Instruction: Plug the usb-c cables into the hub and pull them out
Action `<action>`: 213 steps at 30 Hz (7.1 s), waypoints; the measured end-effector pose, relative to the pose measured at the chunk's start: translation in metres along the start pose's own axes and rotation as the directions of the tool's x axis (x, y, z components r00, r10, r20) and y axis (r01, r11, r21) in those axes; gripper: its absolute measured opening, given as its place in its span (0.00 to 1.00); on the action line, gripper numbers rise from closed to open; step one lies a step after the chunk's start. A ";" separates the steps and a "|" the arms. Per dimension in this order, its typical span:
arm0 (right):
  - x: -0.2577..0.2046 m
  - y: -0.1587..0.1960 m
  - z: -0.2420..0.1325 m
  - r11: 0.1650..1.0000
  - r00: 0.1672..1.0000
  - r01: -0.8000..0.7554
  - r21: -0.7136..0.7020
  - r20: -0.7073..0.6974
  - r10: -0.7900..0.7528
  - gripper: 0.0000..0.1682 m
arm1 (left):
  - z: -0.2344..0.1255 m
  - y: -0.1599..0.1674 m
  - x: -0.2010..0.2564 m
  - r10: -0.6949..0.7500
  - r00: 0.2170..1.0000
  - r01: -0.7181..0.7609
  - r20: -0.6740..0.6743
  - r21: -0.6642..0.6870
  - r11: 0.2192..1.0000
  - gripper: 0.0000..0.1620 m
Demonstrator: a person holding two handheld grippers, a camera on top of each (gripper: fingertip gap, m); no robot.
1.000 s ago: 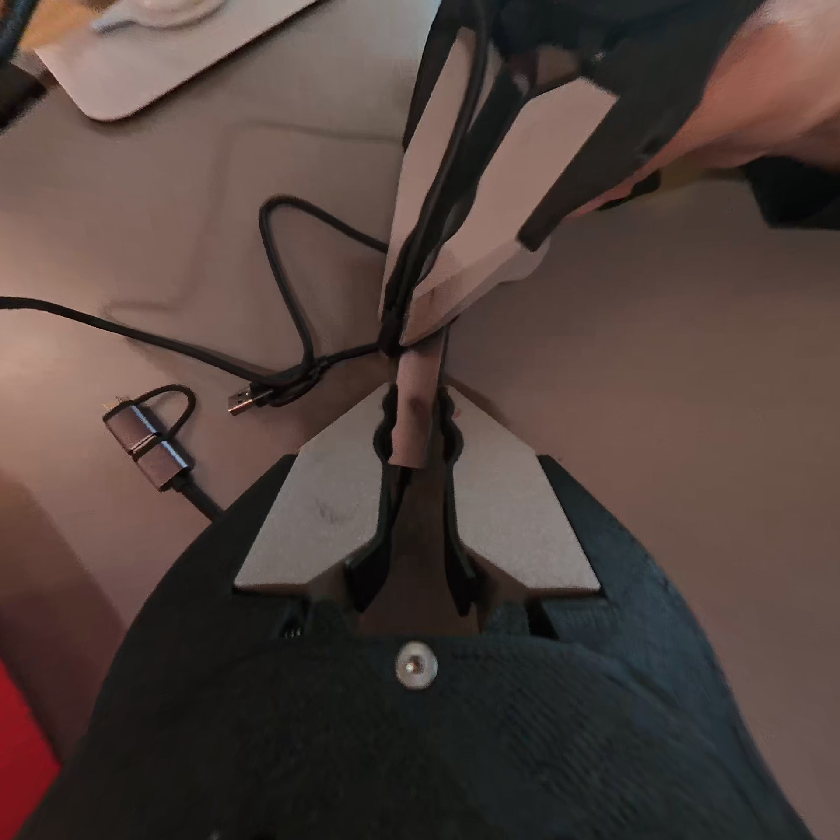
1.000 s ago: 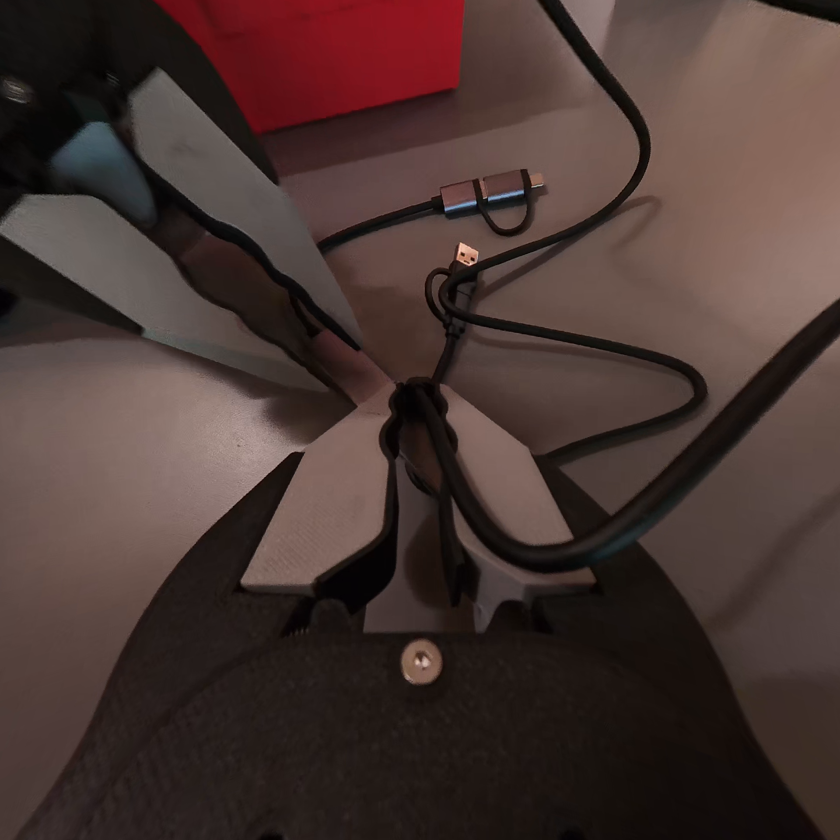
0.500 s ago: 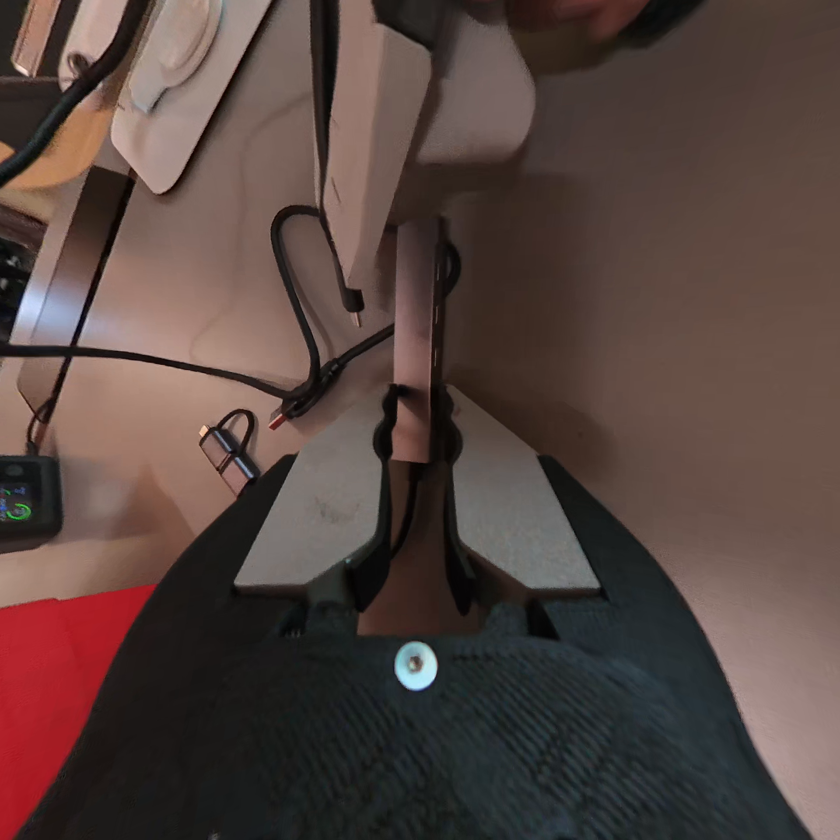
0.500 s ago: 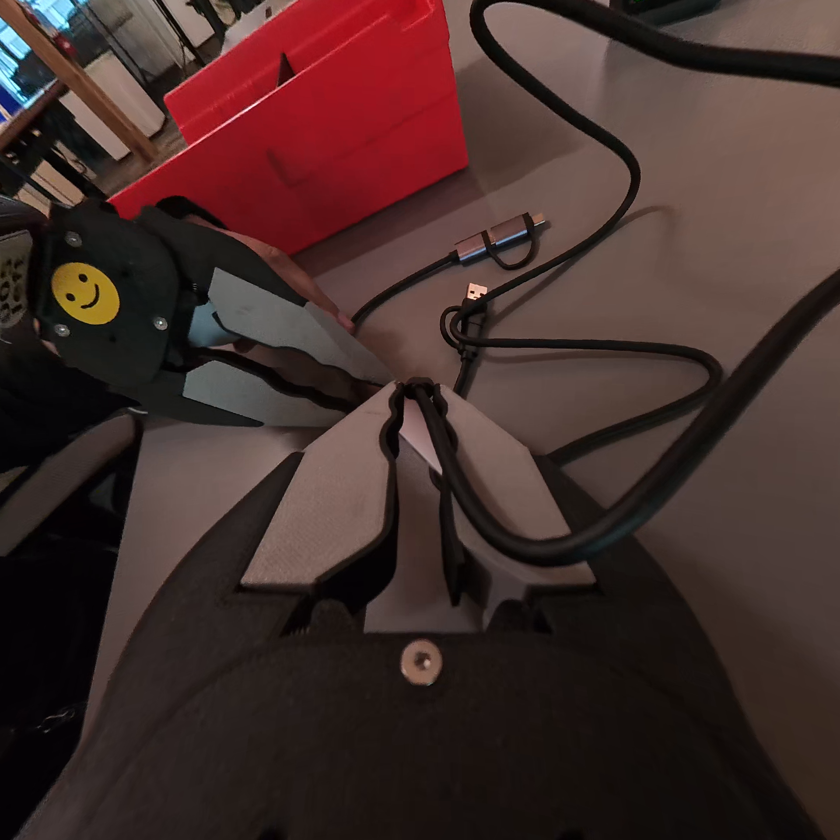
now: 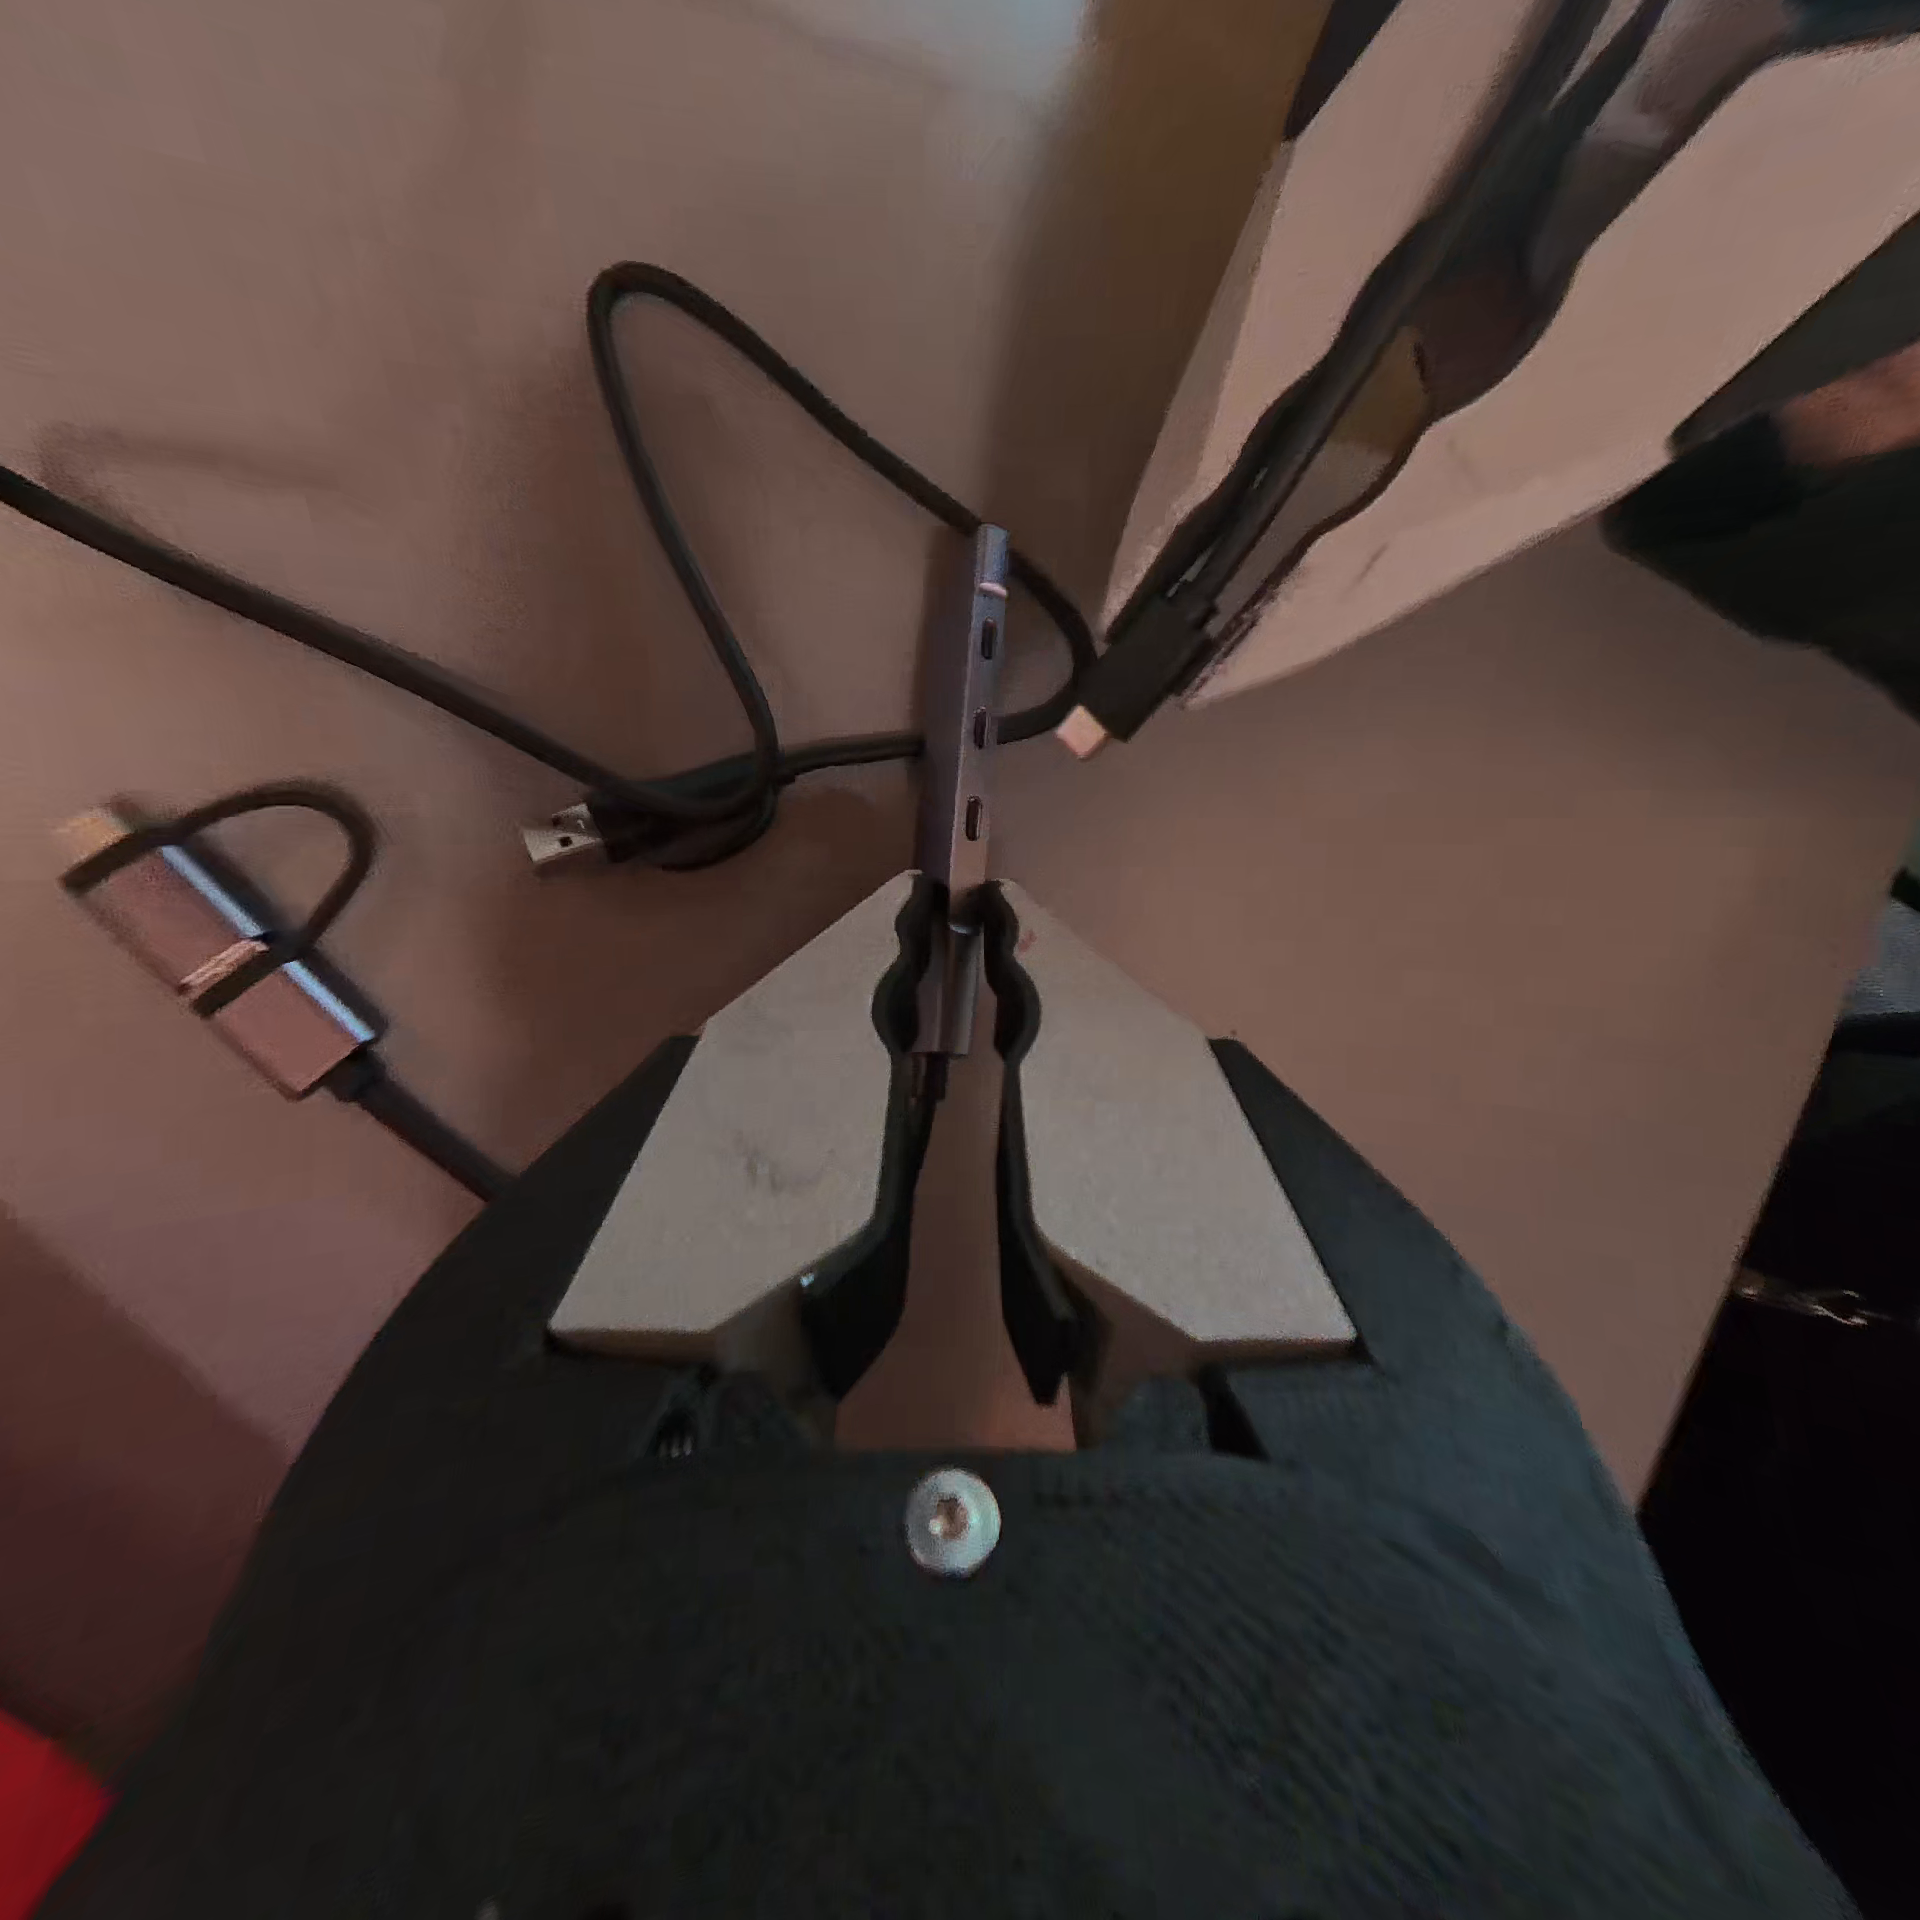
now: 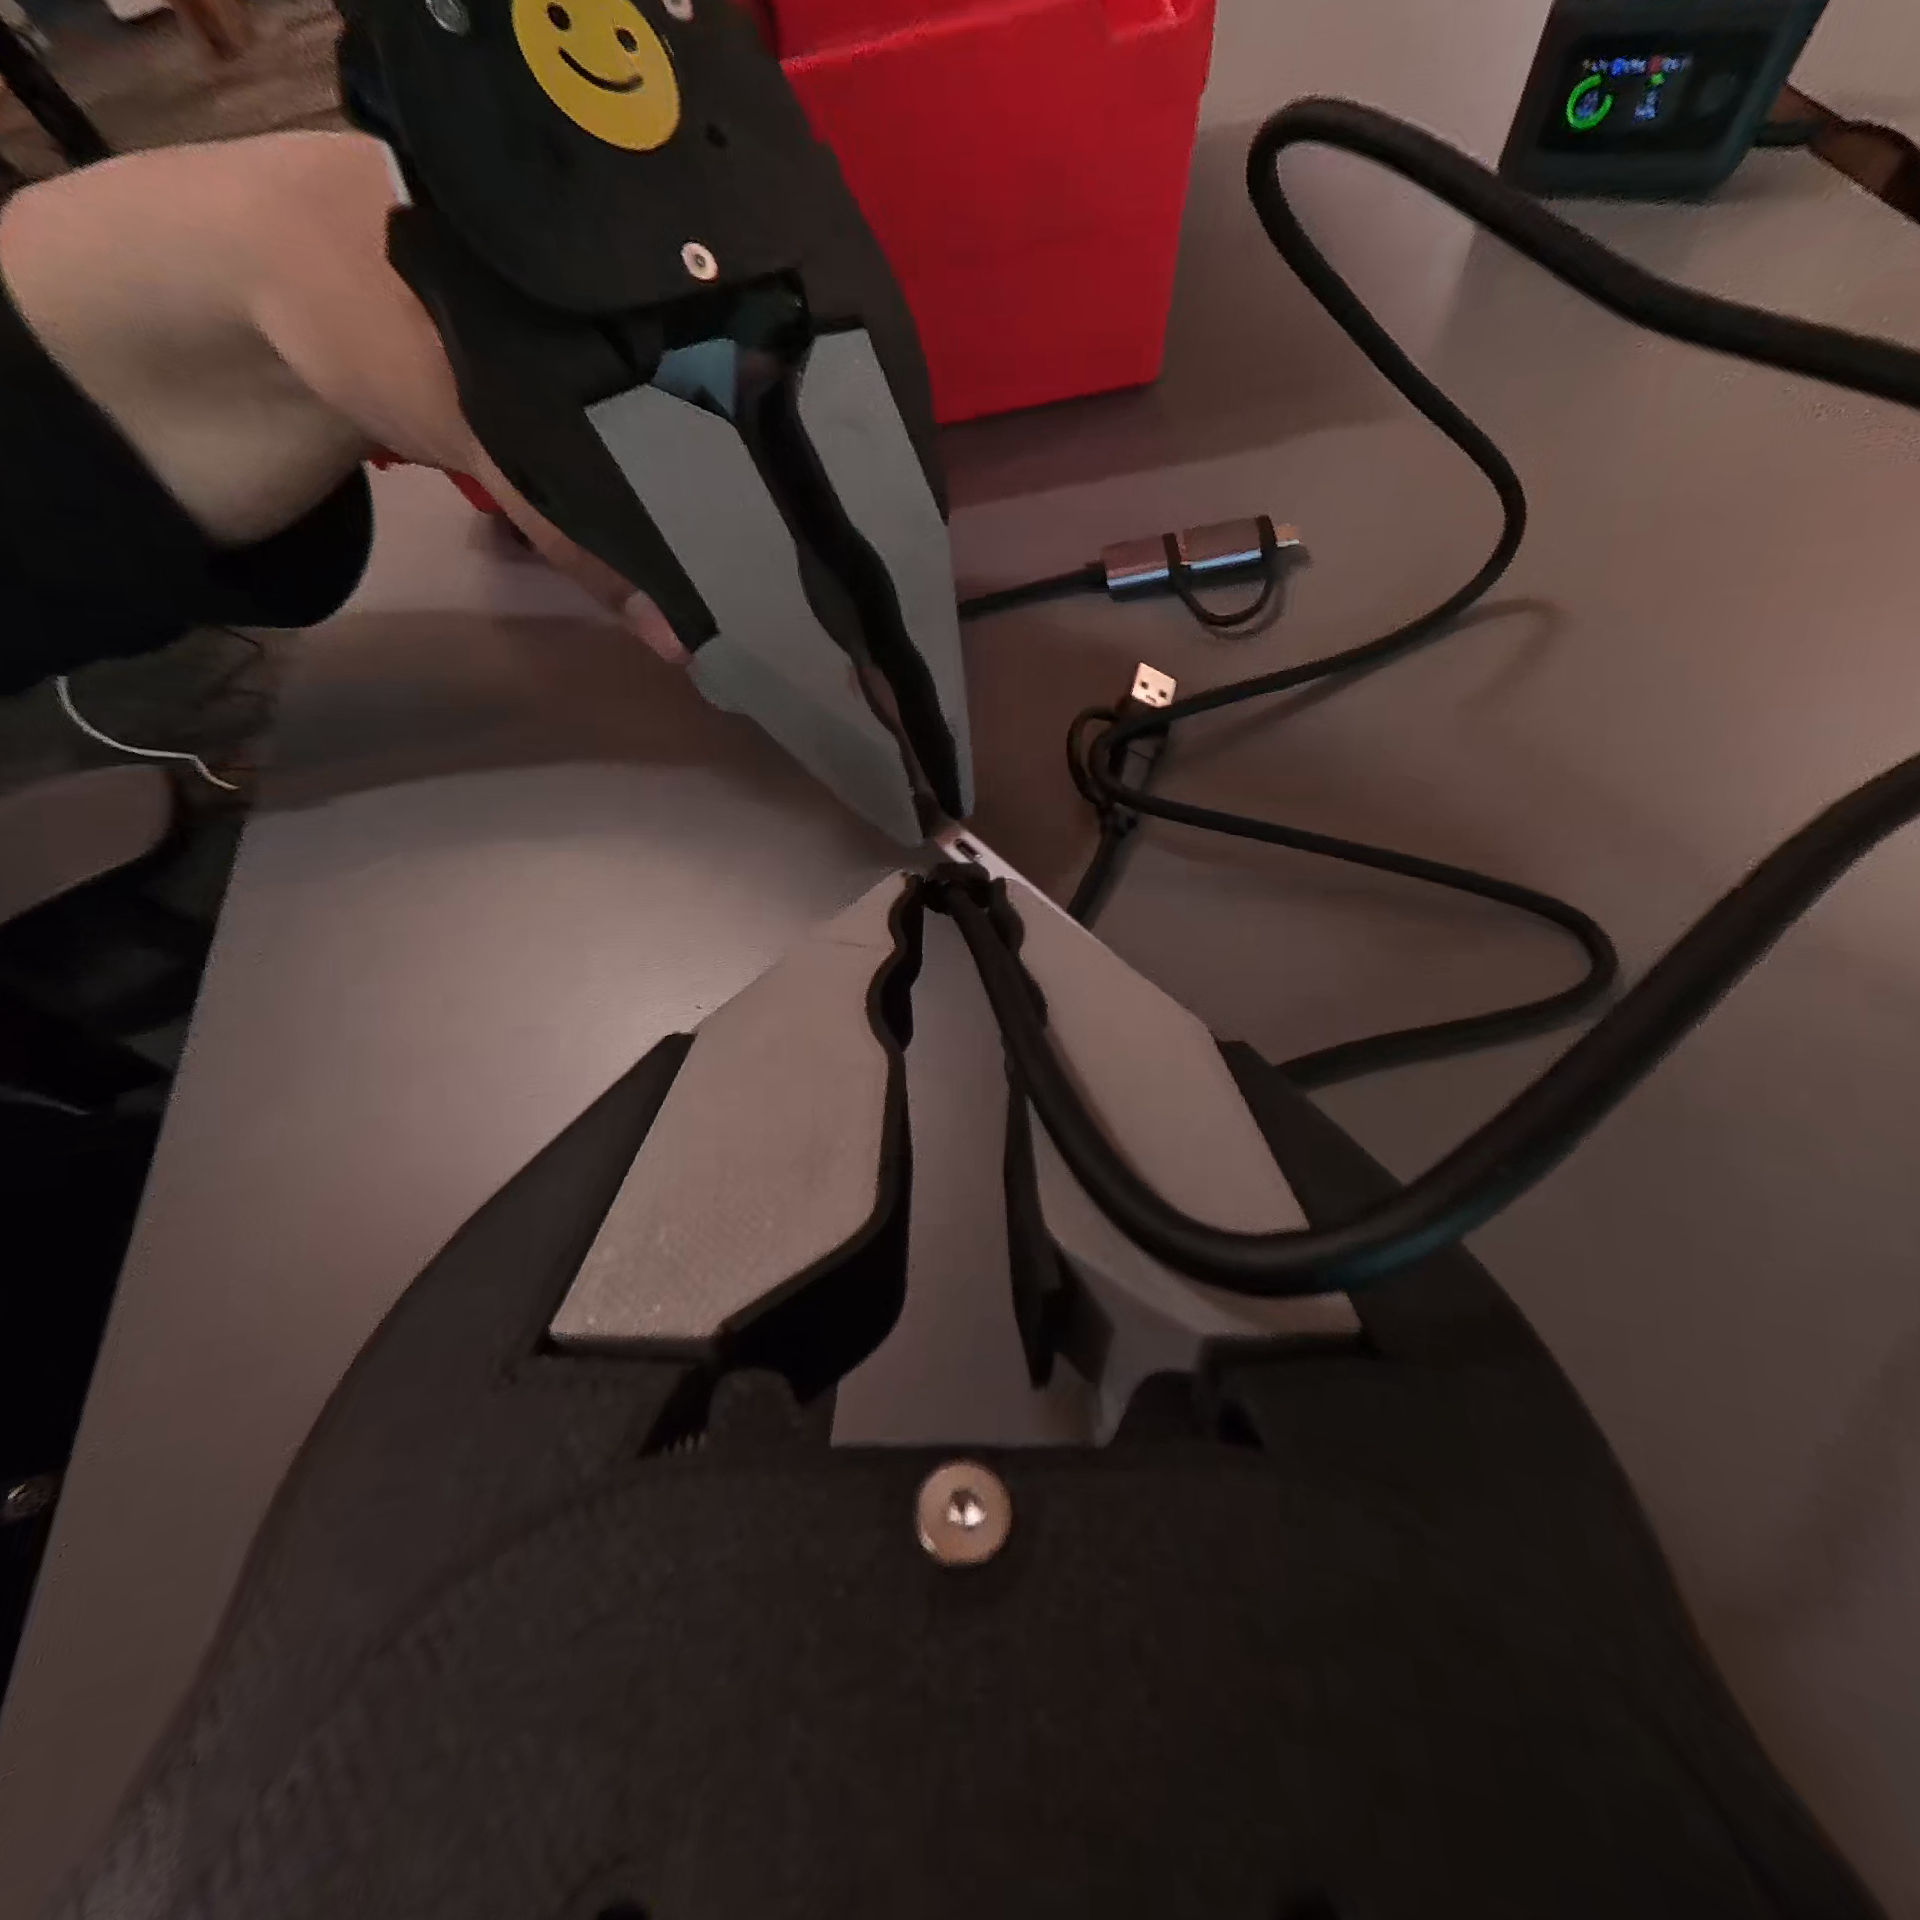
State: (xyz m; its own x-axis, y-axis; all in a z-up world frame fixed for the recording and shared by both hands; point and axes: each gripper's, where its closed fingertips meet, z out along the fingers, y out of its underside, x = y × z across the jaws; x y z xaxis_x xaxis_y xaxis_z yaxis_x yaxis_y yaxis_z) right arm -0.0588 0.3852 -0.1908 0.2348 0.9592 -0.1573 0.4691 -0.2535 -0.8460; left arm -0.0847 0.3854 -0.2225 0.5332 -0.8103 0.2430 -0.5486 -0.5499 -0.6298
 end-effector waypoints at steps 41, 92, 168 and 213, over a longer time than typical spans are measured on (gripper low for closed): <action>0.021 0.008 0.003 0.989 0.973 -0.132 -0.067 -0.201 0.116 0.05 | 0.018 -0.021 0.002 -0.144 0.989 0.145 -0.022 0.256 0.956 0.04; 0.029 0.000 -0.010 0.996 0.960 -0.090 -0.023 -0.268 0.081 0.05 | 0.024 -0.036 -0.009 0.352 0.772 -0.454 0.529 0.071 0.888 0.05; 0.022 -0.042 -0.019 0.929 0.973 -0.220 0.297 -0.006 0.233 0.09 | -0.016 -0.063 0.012 0.091 0.975 -0.188 0.202 0.538 0.822 0.04; 0.001 -0.050 -0.035 0.916 0.962 -0.233 0.326 0.216 0.168 0.05 | -0.051 -0.079 0.039 0.216 0.957 -0.290 0.194 0.677 0.677 0.04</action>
State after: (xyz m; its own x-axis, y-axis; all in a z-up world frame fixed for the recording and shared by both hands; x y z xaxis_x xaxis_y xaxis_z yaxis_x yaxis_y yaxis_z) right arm -0.0522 0.3942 -0.1310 0.1212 0.9069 -0.4035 0.0978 -0.4155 -0.9043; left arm -0.0529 0.3870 -0.1258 0.5162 -0.8552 -0.0466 -0.0899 0.0000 -0.9959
